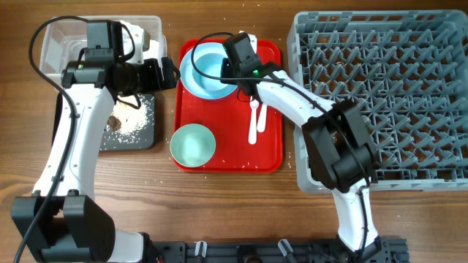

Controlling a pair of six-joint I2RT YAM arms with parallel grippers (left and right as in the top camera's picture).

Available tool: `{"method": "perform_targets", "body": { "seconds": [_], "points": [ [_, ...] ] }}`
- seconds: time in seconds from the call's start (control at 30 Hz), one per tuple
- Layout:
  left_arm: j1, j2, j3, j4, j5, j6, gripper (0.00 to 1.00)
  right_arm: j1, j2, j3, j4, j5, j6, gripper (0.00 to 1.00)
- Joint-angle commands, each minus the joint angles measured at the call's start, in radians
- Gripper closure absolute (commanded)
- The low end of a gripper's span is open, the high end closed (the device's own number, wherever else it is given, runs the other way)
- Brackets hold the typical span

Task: Sort waste into correct bins and load items into the dishwasher rack
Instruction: 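Carry the blue bowl into the dish rack with the right gripper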

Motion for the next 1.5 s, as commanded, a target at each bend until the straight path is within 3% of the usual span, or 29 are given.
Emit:
{"method": "perform_targets", "body": {
  "seconds": [0.0, 0.27, 0.5, 0.67, 0.8, 1.03, 1.47],
  "points": [
    [0.007, -0.015, 0.001, 0.003, -0.005, 0.005, 0.00, 0.000, 0.029, 0.017, 0.011, -0.016, -0.003, 0.96],
    [0.007, -0.015, 0.001, 0.003, -0.005, 0.005, 0.00, -0.047, -0.121, 0.019, 0.025, 0.002, -0.059, 0.96],
    [0.007, -0.015, 0.001, 0.003, -0.005, 0.005, 0.00, -0.154, -0.384, 0.019, -0.113, 0.298, -0.100, 0.96],
    [0.007, -0.015, 0.001, 0.003, -0.005, 0.005, 0.00, -0.221, -0.482, 0.019, -0.201, 0.548, -0.415, 0.96],
    [0.007, -0.015, 0.001, 0.003, -0.005, 0.005, 0.00, -0.245, -0.466, 0.011, -0.218, 0.757, -0.626, 0.96],
    [0.007, -0.015, 0.001, 0.003, -0.005, 0.004, 0.00, -0.254, -0.391, 0.009, -0.143, 0.979, -0.874, 0.96],
    [0.007, -0.015, 0.001, 0.003, -0.005, 0.005, 0.00, -0.254, -0.222, 0.009, -0.045, 1.055, -1.150, 0.96]
  ]
}}
